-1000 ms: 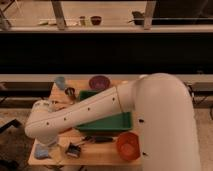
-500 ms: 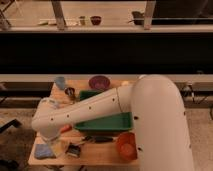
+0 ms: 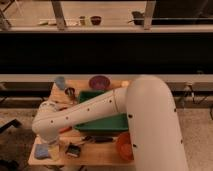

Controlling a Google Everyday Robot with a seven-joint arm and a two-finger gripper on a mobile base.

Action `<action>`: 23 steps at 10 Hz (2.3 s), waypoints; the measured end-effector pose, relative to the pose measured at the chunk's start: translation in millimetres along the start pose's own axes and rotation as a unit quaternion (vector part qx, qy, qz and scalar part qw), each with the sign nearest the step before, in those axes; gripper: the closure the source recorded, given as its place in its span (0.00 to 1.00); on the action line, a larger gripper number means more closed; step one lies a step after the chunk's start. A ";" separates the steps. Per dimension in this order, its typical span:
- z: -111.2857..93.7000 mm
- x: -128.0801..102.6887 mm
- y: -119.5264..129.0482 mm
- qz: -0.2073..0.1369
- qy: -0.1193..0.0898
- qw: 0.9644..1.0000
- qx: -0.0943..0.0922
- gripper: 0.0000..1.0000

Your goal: Place sponge in paper cup

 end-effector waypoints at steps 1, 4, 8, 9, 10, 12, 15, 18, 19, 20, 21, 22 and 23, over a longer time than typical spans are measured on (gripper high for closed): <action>2.7 -1.7 -0.3 0.001 -0.003 1.000 -0.002 0.20; 13.2 -3.7 -1.9 0.005 -0.022 1.000 -0.003 0.20; 20.7 3.9 -4.2 -0.007 -0.091 0.996 0.011 0.20; 21.6 4.7 -4.1 -0.009 -0.096 0.995 0.012 0.20; 23.5 4.0 -3.7 -0.014 -0.105 0.994 0.012 0.20; 24.5 4.0 -4.2 -0.016 -0.108 0.994 0.014 0.20; 26.9 4.8 -4.2 -0.017 -0.110 0.994 0.014 0.20; 28.6 6.0 -5.3 -0.020 -0.111 0.993 0.016 0.22; 28.3 7.2 -5.5 -0.020 -0.111 0.993 0.018 0.28; 27.1 10.5 -6.2 -0.020 -0.110 0.994 0.022 0.40; 27.0 13.0 -6.5 -0.020 -0.108 0.994 0.023 0.49; 28.0 14.9 -6.2 -0.020 -0.107 0.994 0.023 0.58; 29.8 16.4 -5.6 -0.019 -0.107 0.994 0.022 0.70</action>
